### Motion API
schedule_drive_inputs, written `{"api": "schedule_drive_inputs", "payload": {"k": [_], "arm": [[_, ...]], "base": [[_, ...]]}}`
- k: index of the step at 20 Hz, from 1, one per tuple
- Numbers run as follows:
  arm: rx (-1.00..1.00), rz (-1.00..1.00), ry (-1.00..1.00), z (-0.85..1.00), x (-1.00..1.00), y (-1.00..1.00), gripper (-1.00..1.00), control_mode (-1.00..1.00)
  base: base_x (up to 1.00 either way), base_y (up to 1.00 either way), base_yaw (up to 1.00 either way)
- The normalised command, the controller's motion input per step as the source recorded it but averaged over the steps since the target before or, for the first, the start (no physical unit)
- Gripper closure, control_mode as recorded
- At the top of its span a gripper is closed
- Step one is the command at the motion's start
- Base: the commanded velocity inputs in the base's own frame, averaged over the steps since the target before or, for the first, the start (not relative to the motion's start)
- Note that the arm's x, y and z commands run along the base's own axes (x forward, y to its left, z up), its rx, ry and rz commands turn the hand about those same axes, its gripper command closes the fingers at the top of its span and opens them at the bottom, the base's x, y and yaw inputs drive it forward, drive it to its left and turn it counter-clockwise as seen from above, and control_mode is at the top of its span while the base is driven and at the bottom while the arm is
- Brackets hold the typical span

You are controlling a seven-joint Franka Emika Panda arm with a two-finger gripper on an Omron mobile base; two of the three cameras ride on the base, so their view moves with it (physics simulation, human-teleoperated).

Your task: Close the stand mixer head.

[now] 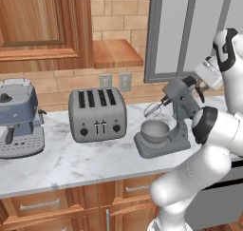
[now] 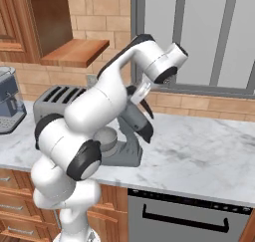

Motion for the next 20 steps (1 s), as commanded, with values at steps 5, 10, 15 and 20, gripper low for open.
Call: {"api": "schedule_drive_inputs", "payload": {"k": [5, 10, 15, 20], "arm": [[-0.01, 0.17, -0.08, -1.00, 0.00, 1.00, -1.00, -1.00], [0.00, 0.12, -0.23, -1.00, -0.02, 1.00, -1.00, -1.00], [-0.02, 0.11, -0.25, -1.00, 0.00, 1.00, -1.00, -1.00], [-0.25, 0.18, -0.30, -0.87, 0.11, 1.00, -1.00, -1.00]], "base": [[0.00, 0.00, 0.00], [0.00, 0.00, 0.00], [0.00, 0.00, 0.00], [0.00, 0.00, 0.00]]}}
